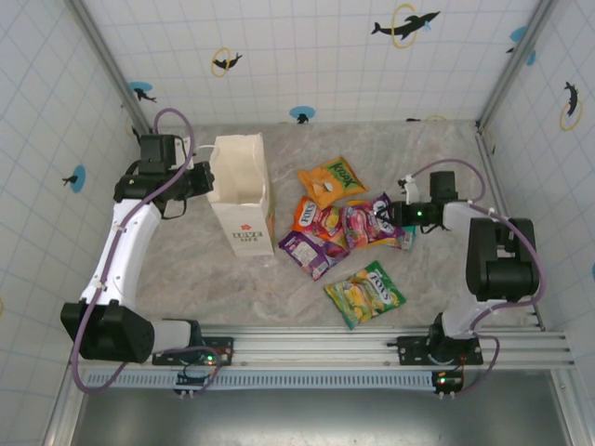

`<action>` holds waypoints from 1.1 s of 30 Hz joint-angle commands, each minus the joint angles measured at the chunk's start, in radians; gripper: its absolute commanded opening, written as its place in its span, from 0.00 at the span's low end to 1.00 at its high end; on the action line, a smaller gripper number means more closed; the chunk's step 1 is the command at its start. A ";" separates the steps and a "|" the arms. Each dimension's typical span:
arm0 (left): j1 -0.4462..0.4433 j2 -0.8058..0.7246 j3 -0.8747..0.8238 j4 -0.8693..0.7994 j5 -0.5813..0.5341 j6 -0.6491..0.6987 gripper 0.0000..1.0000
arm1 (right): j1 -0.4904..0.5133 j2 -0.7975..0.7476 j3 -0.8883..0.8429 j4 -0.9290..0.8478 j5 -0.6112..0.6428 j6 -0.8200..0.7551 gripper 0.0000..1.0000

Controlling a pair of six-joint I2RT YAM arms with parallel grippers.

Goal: Place the snacks into the paper bag

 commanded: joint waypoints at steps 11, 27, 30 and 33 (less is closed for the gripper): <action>-0.007 -0.006 -0.006 -0.033 -0.011 0.025 0.00 | -0.004 -0.226 -0.035 0.079 0.086 0.068 0.01; -0.008 -0.030 -0.010 0.010 0.003 -0.087 0.00 | 0.234 -0.394 0.190 -0.005 0.379 0.292 0.00; -0.007 -0.041 -0.017 0.022 0.009 -0.102 0.00 | 0.321 -0.371 0.324 -0.045 0.505 0.360 0.00; -0.006 -0.048 -0.018 0.036 0.015 -0.118 0.00 | 0.417 -0.344 0.439 -0.059 0.611 0.392 0.00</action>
